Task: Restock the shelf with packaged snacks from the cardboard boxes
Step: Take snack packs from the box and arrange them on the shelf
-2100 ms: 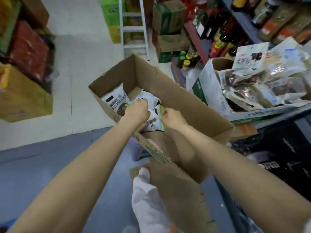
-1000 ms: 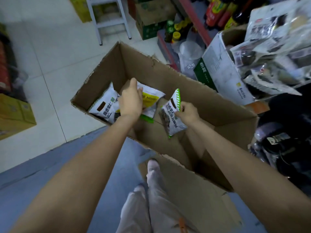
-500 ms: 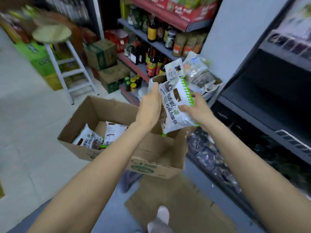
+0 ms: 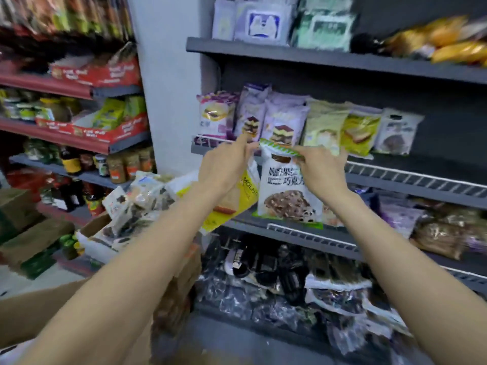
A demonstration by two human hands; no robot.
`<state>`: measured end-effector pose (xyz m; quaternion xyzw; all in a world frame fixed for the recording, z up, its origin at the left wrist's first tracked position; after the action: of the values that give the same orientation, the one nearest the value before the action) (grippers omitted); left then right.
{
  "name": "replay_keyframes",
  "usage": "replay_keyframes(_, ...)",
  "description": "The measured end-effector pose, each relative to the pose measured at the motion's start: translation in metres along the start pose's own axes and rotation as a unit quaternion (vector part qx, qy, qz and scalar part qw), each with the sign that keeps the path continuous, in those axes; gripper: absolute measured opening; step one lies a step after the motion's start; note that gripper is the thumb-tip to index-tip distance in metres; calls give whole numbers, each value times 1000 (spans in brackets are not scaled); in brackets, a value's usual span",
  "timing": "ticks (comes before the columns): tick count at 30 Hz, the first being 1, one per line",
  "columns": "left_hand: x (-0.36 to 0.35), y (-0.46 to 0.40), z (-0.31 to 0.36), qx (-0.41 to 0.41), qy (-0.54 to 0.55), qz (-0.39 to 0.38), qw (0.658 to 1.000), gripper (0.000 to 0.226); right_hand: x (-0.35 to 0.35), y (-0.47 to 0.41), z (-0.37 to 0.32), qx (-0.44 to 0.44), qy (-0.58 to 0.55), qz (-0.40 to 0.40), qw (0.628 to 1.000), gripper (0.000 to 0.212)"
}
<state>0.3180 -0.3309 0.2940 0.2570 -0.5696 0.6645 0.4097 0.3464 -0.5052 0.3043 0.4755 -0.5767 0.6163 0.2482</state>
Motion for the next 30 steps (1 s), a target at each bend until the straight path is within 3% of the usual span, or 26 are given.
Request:
replay_keyframes(4,-31,-55,99,-40,48,-50,997,55,28,-26,97,-17,19,48,999,34)
replay_keyframes(6,-54,-79,137,-19,132,-95,986,65,34,-43,140,-1,-33,41,999,35)
replay_keyframes(8,-78,-101,167,4,250,-92,964,71,36,-56,177,23,-95,33,995,28)
replay_keyframes(11,-105,-128,202,12,371,-55,927,42,38,-66,220,24,-193,65,979,25)
replay_keyframes(14,-133,-153,222,57,402,-49,912,35,30,-77,265,-87,-375,101,918,59)
replay_keyframes(16,-146,-172,230,86,429,-42,898,39,15,-91,296,-200,-496,65,842,86)
replay_keyframes(18,-159,-195,235,130,475,-28,870,33,-5,-107,324,-247,-582,-1,775,91)
replay_keyframes(19,-165,-206,239,153,497,-27,854,29,-11,-114,332,-240,-595,-28,766,76)
replay_keyframes(21,-183,-229,246,173,552,-40,815,28,-21,-130,347,-214,-575,-23,789,26)
replay_keyframes(23,-201,-248,255,189,568,-70,798,37,-24,-147,362,-222,-554,30,802,8)
replay_keyframes(25,-214,-265,259,220,547,-68,805,48,-30,-166,381,-253,-557,64,789,19)
replay_keyframes(27,-221,-281,260,265,524,-59,808,57,-39,-180,400,-302,-558,95,767,45)
replay_keyframes(30,-232,-302,258,301,512,-56,802,59,-56,-199,433,-369,-498,113,777,60)
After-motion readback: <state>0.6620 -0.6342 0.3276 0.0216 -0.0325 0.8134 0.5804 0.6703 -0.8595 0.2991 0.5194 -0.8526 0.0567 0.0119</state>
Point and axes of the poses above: each hand's wrist, its own y-axis away from the middle knuckle, its own x-axis out of the back of the hand, z = x × y, the point moved 3 cm from there along -y, towards the middle knuckle, and after that the axes turned 4 degrees about -x, right-handed, at the moved point
